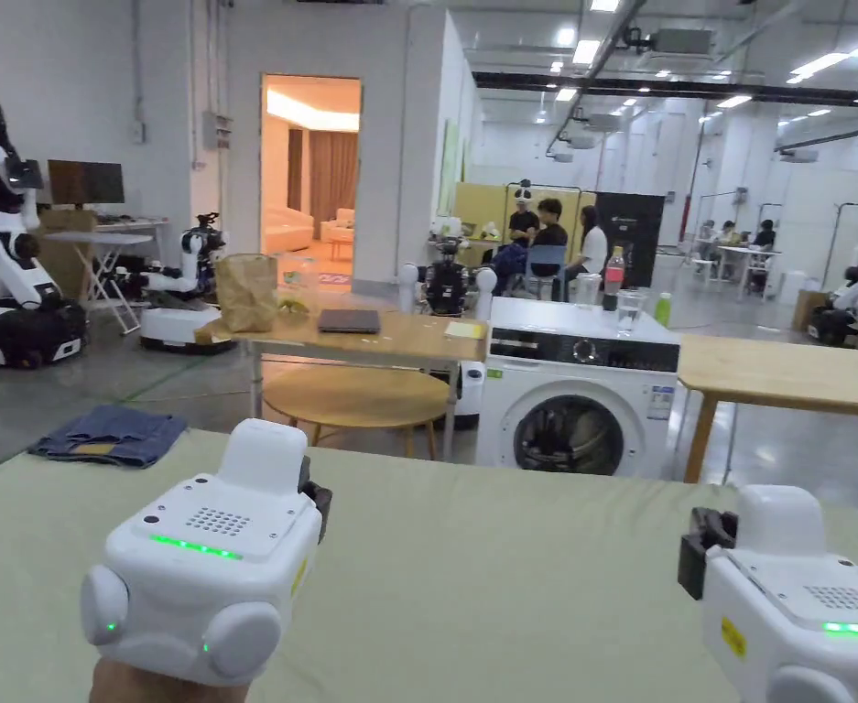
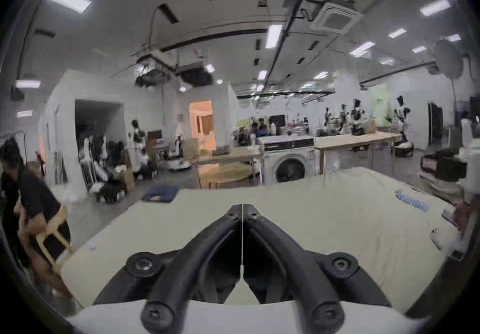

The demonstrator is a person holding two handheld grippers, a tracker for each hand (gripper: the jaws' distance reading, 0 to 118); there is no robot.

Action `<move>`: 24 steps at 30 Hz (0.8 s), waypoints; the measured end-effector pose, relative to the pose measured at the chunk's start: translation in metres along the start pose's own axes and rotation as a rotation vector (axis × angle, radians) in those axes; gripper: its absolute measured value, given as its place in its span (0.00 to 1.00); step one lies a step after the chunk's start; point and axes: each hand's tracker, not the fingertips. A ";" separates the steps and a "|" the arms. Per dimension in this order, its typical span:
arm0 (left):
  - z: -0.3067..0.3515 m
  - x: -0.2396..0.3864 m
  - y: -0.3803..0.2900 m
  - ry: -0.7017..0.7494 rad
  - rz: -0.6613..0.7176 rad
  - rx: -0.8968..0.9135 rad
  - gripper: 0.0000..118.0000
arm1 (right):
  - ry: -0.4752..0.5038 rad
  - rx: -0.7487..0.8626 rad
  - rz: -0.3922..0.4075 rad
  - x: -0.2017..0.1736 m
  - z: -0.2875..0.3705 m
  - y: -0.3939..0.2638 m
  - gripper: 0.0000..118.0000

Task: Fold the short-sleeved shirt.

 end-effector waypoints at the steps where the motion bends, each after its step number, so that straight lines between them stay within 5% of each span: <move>1: 0.001 0.012 0.007 0.026 -0.019 0.013 0.00 | -0.009 0.001 0.001 0.002 0.001 0.004 0.00; 9: 0.018 0.048 0.021 -0.052 0.038 0.021 0.00 | 0.014 0.007 -0.043 0.005 0.013 0.011 0.01; 11: 0.018 0.048 0.021 -0.054 0.035 0.021 0.21 | 0.021 0.009 -0.047 0.007 0.014 0.009 0.06; 13: 0.022 0.044 0.021 -0.067 0.047 0.031 0.50 | 0.028 0.016 -0.063 0.010 0.016 0.008 0.32; 14: 0.023 0.043 0.022 -0.073 0.056 0.026 0.75 | 0.036 0.016 -0.068 0.009 0.015 0.008 0.63; 16: 0.020 0.043 0.022 -0.077 0.069 0.013 0.96 | 0.044 0.011 -0.073 0.009 0.014 0.008 0.98; 24: 0.020 0.047 0.021 -0.080 0.072 0.050 0.98 | 0.083 0.032 -0.070 0.001 0.016 0.010 1.00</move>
